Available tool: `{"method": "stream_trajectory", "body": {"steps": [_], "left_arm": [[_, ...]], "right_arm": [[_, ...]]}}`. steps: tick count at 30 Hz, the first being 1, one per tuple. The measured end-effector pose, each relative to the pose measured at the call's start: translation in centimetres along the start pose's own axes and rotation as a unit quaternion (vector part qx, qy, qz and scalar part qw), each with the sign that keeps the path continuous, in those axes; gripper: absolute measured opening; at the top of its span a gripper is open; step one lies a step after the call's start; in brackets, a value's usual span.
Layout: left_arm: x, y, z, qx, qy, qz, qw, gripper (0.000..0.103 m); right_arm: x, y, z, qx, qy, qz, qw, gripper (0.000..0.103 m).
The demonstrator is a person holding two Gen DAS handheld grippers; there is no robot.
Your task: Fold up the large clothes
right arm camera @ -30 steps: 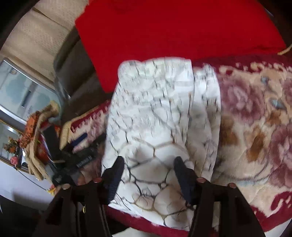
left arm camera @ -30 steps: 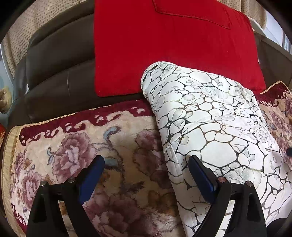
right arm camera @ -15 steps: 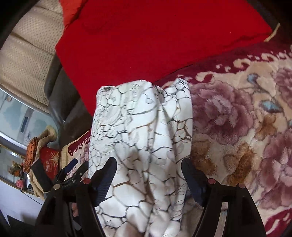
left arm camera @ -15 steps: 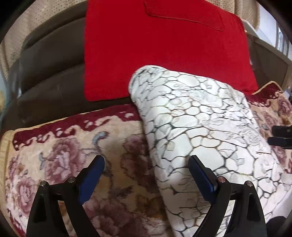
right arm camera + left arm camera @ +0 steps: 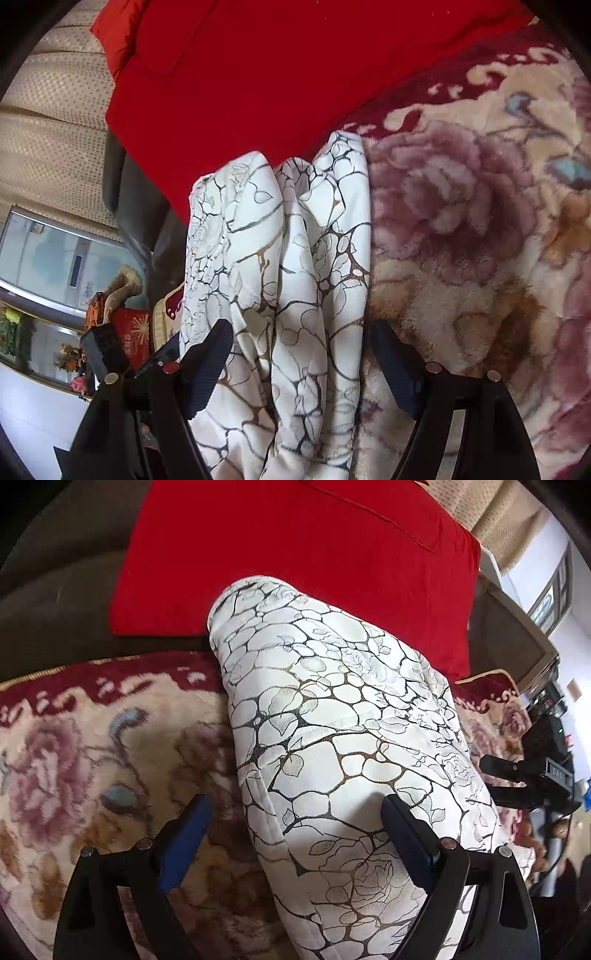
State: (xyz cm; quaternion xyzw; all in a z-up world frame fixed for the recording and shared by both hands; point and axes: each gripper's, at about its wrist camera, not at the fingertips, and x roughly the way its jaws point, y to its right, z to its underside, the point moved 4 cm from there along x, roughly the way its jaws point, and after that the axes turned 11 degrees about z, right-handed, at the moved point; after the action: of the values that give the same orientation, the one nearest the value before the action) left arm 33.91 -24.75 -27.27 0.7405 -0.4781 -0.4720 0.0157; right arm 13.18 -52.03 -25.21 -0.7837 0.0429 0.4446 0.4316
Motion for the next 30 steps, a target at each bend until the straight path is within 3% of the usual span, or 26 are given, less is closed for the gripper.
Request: {"method": "stream_trajectory", "body": {"steps": [4,8,11,15,19,24,30], "left_arm": [[-0.3,-0.5,-0.3,0.002,0.001,-0.012,0.9999,0.093],[-0.7,-0.9,-0.4,0.008,-0.001,-0.021,0.9997,0.093],[-0.7,-1.2,-0.4,0.004,0.001,-0.020,0.9998,0.093],[0.5,-0.7,-0.1,0.006,-0.010,-0.016,0.9998,0.093],[1.5,-0.9,0.1,-0.037,-0.016,0.032,0.9987,0.093],[1.6,-1.0,0.0,-0.083,-0.018,0.111,0.9902,0.093],[2.2,-0.3,0.6,-0.069,-0.012,0.103,0.9923,0.093]], "right_arm": [[1.7,-1.3,0.2,-0.002,-0.024,-0.048,0.999,0.082],[2.8,-3.2,0.7,-0.040,-0.019,-0.042,0.998,0.084],[2.9,-4.0,0.9,-0.055,-0.011,-0.060,0.997,0.086],[3.8,-3.9,1.4,-0.071,-0.002,-0.045,0.996,0.085],[3.9,-4.3,1.8,-0.078,0.009,-0.035,0.996,0.083],[4.1,-5.0,2.4,-0.086,0.025,-0.023,0.996,0.079],[3.6,-4.3,2.7,-0.091,0.039,-0.026,0.995,0.077]]}}
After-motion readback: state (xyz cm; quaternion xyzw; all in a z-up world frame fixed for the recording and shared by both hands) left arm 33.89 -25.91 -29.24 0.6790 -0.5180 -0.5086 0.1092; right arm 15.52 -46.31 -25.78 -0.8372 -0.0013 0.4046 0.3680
